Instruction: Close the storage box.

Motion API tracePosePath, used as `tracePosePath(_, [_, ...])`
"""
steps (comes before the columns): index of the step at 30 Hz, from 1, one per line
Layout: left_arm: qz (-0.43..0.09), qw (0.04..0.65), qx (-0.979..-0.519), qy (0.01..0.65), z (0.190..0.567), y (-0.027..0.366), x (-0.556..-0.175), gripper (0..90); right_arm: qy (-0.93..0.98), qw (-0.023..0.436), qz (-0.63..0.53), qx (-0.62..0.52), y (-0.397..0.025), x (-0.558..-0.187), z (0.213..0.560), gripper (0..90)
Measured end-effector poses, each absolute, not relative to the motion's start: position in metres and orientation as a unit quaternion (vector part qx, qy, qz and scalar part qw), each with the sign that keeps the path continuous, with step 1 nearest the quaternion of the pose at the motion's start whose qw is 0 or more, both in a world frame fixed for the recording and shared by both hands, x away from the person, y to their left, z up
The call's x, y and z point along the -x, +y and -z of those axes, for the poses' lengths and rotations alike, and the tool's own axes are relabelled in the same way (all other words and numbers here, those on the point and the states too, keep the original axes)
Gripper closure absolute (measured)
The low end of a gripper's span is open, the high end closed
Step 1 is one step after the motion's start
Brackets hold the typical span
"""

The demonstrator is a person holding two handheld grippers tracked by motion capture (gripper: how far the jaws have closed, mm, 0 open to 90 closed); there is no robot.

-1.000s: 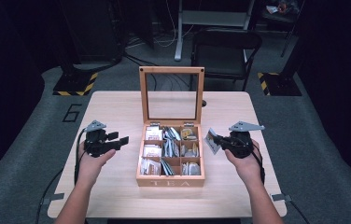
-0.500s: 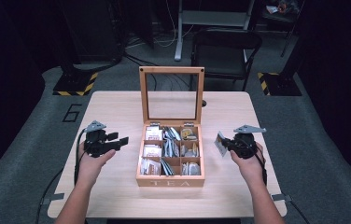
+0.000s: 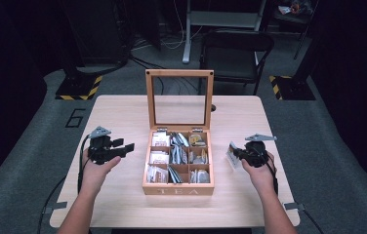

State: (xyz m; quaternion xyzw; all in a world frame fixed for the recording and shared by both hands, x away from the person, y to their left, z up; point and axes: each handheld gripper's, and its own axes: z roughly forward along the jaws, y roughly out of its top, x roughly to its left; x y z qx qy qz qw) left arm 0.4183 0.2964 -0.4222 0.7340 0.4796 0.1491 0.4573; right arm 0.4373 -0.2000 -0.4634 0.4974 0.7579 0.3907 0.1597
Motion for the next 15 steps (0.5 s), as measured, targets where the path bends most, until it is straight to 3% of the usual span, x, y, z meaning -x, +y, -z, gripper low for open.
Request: tracePosePath(15, [-0.149, 0.457, -0.734, 0.479, 0.422, 0.297, -0.418, 42.1, 0.745, 0.168, -0.376, -0.525, -0.217, -0.443, 0.474, 88.8])
